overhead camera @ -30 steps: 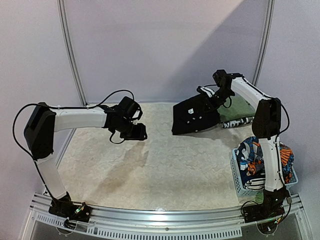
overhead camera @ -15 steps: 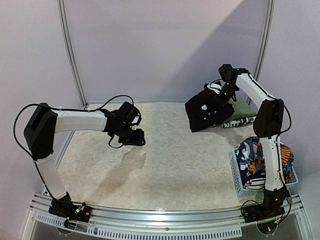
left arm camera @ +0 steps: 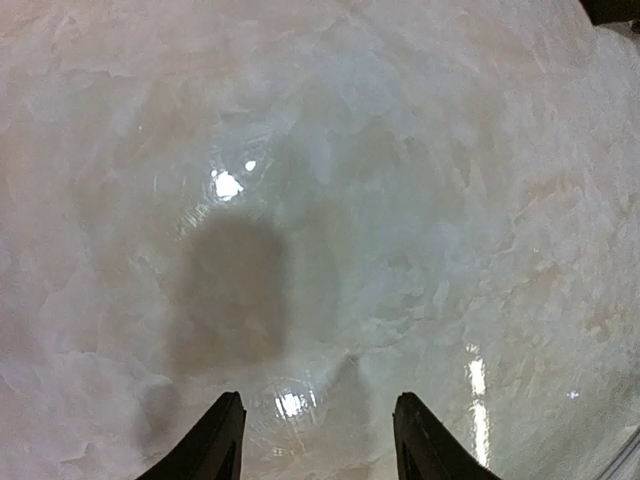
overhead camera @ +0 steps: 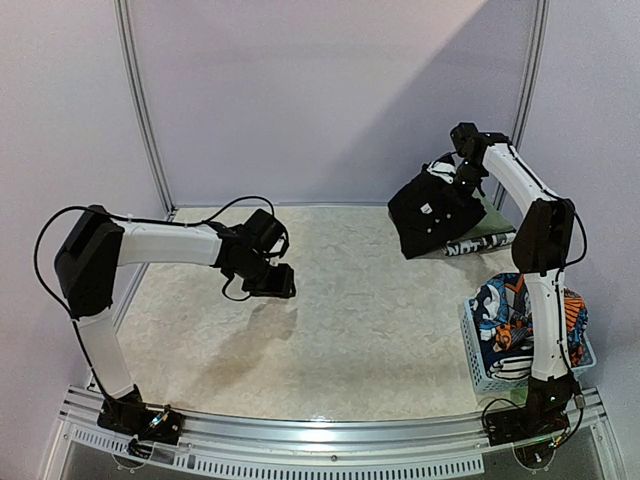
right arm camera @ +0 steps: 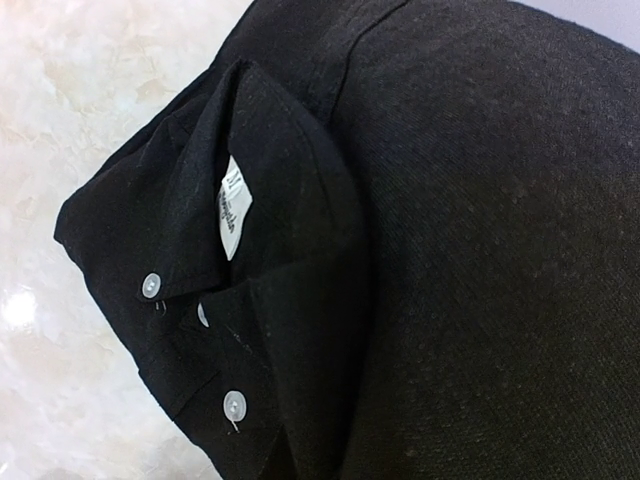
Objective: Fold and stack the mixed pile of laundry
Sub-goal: Place the square-folded shirt at the corner of the board.
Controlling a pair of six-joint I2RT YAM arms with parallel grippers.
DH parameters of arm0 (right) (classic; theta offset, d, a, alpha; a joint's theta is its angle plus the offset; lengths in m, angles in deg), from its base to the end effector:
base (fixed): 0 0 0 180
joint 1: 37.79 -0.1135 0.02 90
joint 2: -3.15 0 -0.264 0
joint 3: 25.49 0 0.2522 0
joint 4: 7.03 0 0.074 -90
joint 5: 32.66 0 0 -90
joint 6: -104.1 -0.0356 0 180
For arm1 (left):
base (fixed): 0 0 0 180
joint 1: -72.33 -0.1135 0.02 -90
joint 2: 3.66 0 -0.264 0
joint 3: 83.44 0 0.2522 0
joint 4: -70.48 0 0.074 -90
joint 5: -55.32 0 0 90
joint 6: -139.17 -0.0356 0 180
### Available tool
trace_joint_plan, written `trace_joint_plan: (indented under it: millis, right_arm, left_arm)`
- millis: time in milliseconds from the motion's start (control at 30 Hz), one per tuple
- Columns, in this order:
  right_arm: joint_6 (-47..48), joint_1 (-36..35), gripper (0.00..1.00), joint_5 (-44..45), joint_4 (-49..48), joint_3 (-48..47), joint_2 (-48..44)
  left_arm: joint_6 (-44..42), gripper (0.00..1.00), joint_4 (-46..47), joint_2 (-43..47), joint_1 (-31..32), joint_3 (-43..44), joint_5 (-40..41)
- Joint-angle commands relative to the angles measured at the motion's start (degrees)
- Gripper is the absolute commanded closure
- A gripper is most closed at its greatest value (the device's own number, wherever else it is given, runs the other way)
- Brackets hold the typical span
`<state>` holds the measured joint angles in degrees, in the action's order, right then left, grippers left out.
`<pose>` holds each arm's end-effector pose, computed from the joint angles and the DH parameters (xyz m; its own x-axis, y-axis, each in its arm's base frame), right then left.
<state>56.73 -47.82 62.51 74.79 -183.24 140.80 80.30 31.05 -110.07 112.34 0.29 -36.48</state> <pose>0.4967 0.0846 0.2816 -0.5490 -0.7821 -0.2948 -0.6840 0.6231 -0.3793 0.2892 -0.2442 0.1726 -0.9175 0.0955 -0.3861 0.2097 0.9410 -0.2656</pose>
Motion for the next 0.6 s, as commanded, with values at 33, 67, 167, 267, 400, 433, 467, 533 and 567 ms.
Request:
trace_joint_plan:
  millis: [33,67,167,267,400,433,467,533,567]
  right_arm:
    - [0.23,0.13,1.00,2.27,0.73,-2.53,-4.46]
    - [0.54,0.36,1.00,3.25,-0.02,-2.53,-4.72]
    - [1.67,1.72,1.00,4.82,-2.75,-2.61,-4.69]
    - [1.93,3.06,1.00,6.17,-5.04,-2.62,-3.87]
    - [1.91,4.95,1.00,6.37,-7.25,-2.62,-2.67]
    - [1.85,5.33,1.00,6.61,-7.62,-2.62,-2.50]
    - [1.84,5.70,1.00,6.91,-8.02,-2.62,-2.20]
    - [1.85,6.61,1.00,7.59,-9.02,-2.55,-1.50]
    - [1.84,7.12,1.00,8.02,-9.67,-2.61,-1.24]
  left_arm:
    - [0.92,0.48,0.09,-0.38,2.14,1.43,-0.34]
    - [0.93,0.48,0.03,-0.26,2.44,1.54,-0.31]
    - [1.08,0.48,-0.34,-0.10,3.15,2.10,-0.48]
    - [1.03,0.48,-1.26,0.21,3.81,2.67,-0.09]
    - [0.17,0.48,-2.45,0.75,4.82,3.35,1.36]
    - [-0.02,0.48,-2.61,0.70,4.94,3.56,1.52]
    - [-0.11,0.48,-2.67,0.54,4.98,3.65,1.48]
    - [-0.40,0.48,-2.72,0.06,5.06,4.12,1.04]
    - [-0.54,0.48,-2.72,-0.15,5.08,4.32,0.75]
